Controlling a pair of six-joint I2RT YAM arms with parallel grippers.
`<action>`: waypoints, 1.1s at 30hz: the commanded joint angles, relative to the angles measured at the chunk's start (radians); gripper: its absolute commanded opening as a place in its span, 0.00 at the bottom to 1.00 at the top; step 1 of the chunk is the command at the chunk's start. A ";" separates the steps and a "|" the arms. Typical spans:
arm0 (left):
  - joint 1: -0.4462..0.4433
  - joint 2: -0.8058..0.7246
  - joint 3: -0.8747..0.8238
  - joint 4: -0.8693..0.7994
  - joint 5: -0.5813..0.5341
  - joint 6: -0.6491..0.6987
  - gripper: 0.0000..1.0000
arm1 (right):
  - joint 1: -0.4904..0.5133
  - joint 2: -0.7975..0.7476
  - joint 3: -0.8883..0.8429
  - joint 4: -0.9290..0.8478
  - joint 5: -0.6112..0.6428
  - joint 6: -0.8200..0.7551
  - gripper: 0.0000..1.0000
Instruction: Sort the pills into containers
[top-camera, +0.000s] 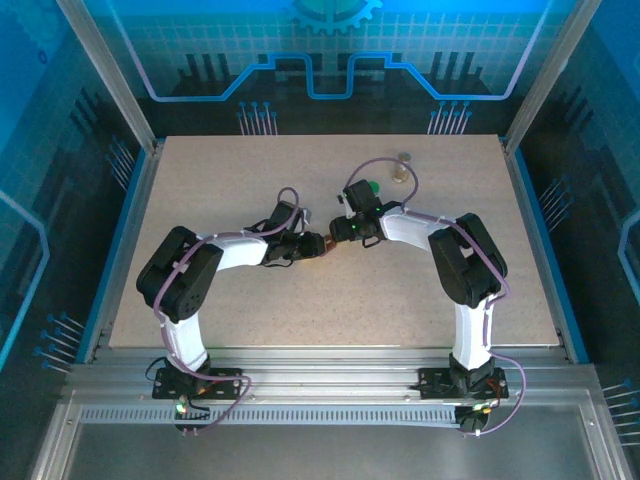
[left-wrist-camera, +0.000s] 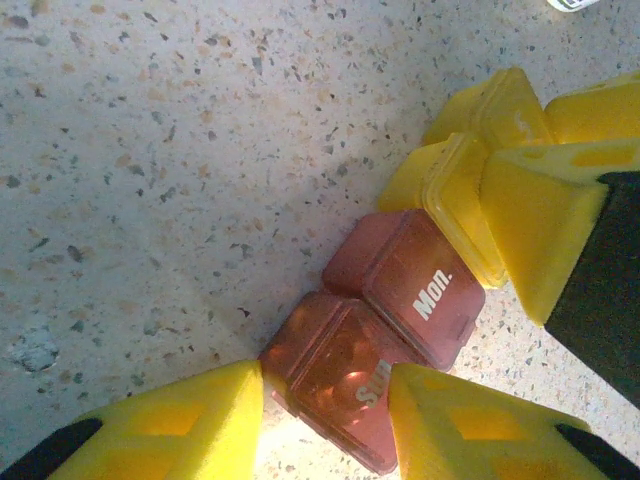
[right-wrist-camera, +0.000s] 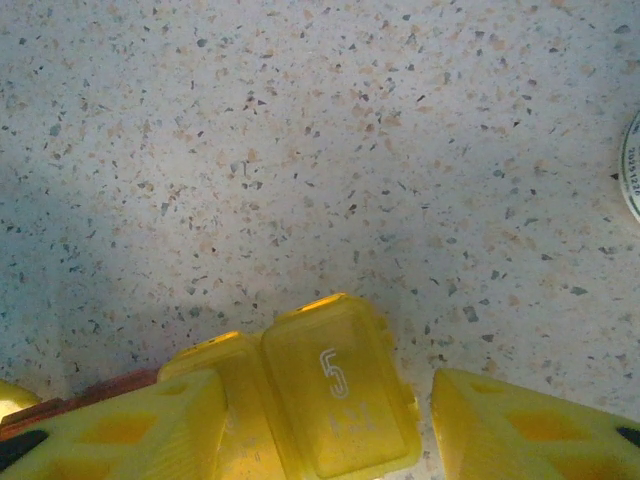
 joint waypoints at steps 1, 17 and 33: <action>-0.004 0.066 -0.028 -0.052 -0.055 -0.001 0.37 | -0.008 0.039 -0.025 -0.044 0.005 0.016 0.57; 0.029 0.140 0.005 -0.199 -0.144 0.135 0.33 | -0.007 0.034 -0.070 -0.026 0.023 0.054 0.56; 0.108 0.044 0.123 -0.167 0.027 0.039 0.44 | -0.025 -0.137 -0.246 0.204 -0.083 0.329 0.54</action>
